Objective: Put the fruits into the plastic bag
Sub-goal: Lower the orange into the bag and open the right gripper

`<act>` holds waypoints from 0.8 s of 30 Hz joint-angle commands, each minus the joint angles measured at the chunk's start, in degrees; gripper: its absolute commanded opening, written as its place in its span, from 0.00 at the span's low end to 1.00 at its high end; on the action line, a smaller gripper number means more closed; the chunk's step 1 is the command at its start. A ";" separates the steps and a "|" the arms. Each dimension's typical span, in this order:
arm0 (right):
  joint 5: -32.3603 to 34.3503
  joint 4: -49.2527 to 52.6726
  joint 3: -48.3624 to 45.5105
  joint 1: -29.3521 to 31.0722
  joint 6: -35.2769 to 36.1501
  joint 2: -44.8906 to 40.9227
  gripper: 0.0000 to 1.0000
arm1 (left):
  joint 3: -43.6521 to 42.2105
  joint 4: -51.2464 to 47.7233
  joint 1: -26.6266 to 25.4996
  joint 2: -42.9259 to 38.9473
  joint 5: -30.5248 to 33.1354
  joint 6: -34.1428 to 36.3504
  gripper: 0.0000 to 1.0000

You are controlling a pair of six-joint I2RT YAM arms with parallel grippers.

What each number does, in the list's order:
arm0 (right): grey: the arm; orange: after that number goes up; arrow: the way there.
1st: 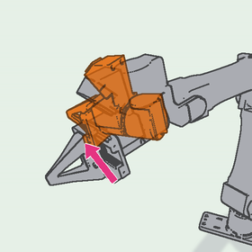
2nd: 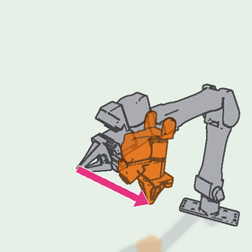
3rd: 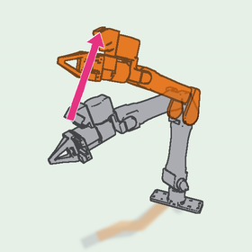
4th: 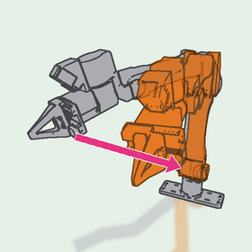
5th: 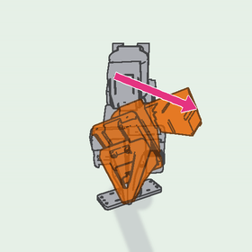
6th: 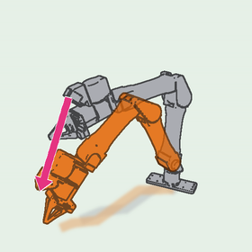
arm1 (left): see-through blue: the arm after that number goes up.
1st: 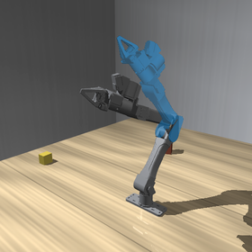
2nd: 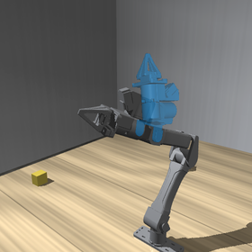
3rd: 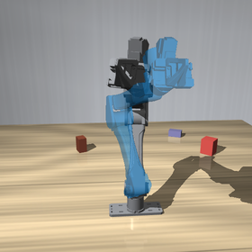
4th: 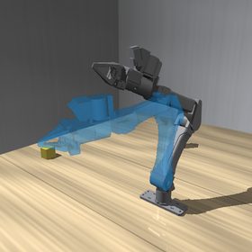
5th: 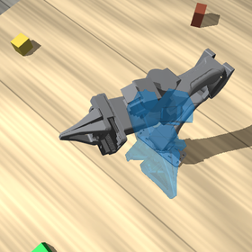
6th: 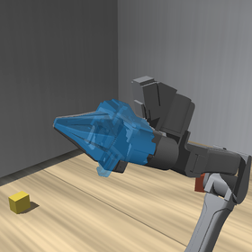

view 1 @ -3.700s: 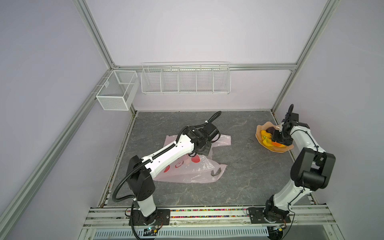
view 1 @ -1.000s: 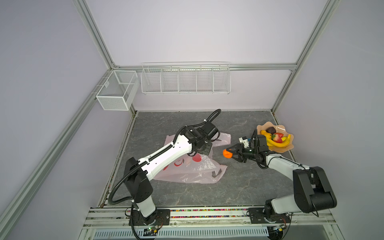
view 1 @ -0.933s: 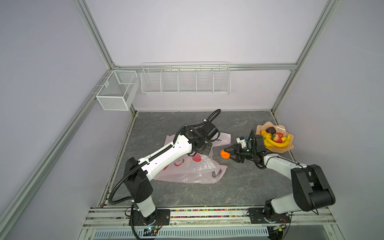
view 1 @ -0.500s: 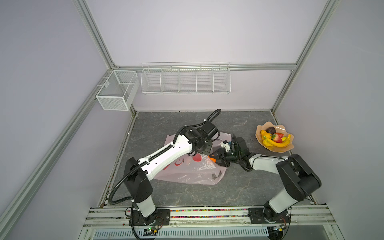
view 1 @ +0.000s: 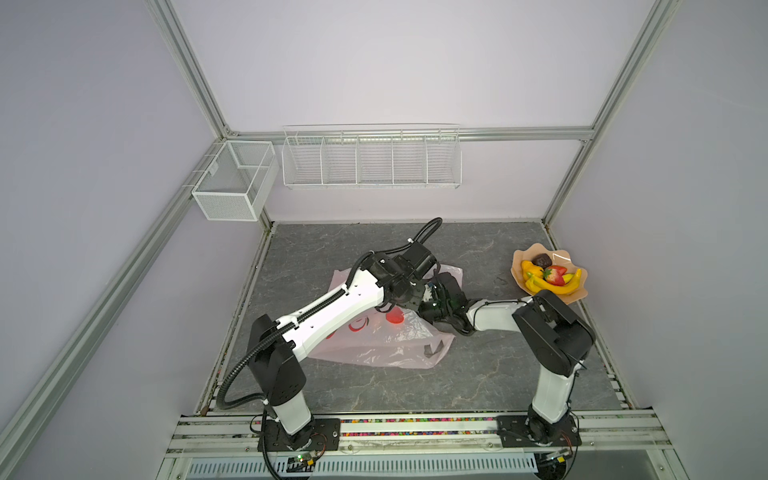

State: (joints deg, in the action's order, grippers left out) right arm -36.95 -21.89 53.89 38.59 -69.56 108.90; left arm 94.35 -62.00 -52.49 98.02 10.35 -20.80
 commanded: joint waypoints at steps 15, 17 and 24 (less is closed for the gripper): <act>2.07 5.73 7.88 5.38 -2.80 5.51 0.74 | -0.65 1.67 0.18 -2.25 -0.43 -0.42 0.00; 1.95 5.87 6.91 5.19 -2.61 4.26 0.81 | -1.05 1.79 0.15 -2.48 -0.33 -0.38 0.00; 2.77 14.05 4.22 3.94 0.69 -0.43 0.95 | -2.95 2.08 0.19 -3.14 0.42 -0.54 0.00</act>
State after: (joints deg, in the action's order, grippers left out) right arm -34.74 -13.21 59.66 43.24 -70.26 111.61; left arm 92.42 -60.01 -52.49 96.60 10.22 -20.80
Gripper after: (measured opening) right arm 0.949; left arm 0.047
